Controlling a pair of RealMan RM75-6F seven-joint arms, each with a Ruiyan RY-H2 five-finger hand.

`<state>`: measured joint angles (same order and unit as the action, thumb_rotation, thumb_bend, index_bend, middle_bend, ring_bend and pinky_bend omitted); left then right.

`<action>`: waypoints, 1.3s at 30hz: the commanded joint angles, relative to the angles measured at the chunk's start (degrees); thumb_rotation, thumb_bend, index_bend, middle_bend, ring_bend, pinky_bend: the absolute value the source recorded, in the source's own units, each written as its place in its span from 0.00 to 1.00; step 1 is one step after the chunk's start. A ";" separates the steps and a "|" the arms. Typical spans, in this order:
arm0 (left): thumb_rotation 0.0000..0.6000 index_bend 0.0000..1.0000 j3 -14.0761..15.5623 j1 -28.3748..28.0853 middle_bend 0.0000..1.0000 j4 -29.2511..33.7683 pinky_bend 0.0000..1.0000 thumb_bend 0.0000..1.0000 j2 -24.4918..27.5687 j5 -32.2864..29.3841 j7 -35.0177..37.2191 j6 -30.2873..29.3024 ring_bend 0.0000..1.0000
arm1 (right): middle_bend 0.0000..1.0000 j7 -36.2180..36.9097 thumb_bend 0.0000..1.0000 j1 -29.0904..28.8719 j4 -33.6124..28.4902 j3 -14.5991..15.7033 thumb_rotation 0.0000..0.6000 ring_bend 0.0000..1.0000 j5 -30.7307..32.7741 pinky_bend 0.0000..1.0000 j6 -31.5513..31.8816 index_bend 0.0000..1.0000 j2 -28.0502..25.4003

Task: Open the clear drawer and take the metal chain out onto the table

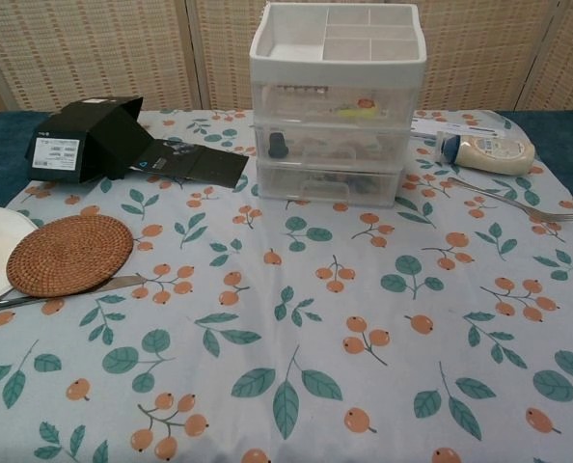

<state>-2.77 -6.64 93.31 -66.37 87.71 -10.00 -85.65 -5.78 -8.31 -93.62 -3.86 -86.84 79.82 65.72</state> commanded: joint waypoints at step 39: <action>1.00 0.16 0.54 0.25 0.12 -2.47 0.09 0.17 -0.73 0.03 2.46 -0.35 0.12 | 0.84 41.17 0.48 -28.62 3.42 -13.99 1.00 0.98 18.59 1.00 -45.21 0.03 13.25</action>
<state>-2.23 -6.39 90.83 -67.10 87.75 -7.54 -86.00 33.51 -35.59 -91.81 -16.62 -68.64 35.76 77.38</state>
